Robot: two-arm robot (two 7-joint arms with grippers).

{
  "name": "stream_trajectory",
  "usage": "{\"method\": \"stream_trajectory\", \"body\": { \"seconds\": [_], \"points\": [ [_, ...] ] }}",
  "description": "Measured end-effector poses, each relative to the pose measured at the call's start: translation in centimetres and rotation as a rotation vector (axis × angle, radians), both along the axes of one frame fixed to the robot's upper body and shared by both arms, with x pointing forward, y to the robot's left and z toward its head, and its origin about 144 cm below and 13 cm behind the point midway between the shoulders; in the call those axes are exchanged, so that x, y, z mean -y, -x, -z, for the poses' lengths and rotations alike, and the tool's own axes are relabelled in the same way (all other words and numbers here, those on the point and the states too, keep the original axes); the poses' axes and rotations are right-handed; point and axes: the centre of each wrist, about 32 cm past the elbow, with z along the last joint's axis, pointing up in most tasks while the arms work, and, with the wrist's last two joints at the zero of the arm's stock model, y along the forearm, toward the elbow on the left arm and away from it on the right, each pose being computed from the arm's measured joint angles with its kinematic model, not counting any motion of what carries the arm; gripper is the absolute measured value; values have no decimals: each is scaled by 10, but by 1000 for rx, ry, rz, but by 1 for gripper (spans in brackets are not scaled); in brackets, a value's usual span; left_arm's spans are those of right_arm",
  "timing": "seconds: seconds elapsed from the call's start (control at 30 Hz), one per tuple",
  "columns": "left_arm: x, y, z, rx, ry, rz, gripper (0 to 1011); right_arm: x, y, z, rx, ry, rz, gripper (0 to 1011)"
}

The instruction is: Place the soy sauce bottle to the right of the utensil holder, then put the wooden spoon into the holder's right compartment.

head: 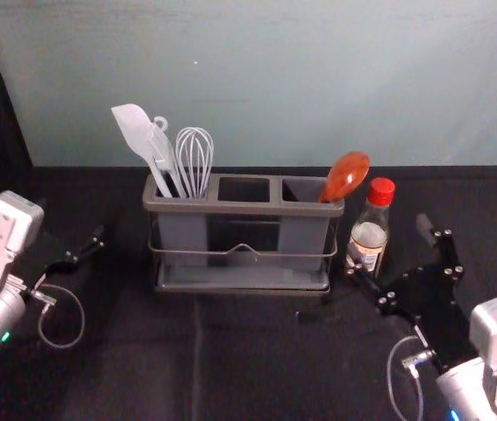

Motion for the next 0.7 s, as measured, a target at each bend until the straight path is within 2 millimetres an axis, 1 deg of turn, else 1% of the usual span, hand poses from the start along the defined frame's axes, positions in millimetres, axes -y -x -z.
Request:
{"method": "stream_trajectory", "body": {
  "seconds": [0.07,0.13,0.23,0.3,0.5,0.7],
  "points": [
    [0,0,0,0,0,0,1012,0,0,1,-43,-28,18,1003],
    [0,0,0,0,0,0,1011,2,-3,0,-133,-75,42,1002],
    [0,0,0,0,0,0,1011,3,-4,-1,-175,-96,49,1002],
    [0,0,0,0,0,0,1012,5,-6,-2,-247,-128,60,1003],
    [0,0,0,0,0,0,1012,7,-10,-3,-325,-157,69,1002],
    [0,0,0,0,0,0,1011,10,-16,-3,-402,-176,23,1002]
  ]
}}
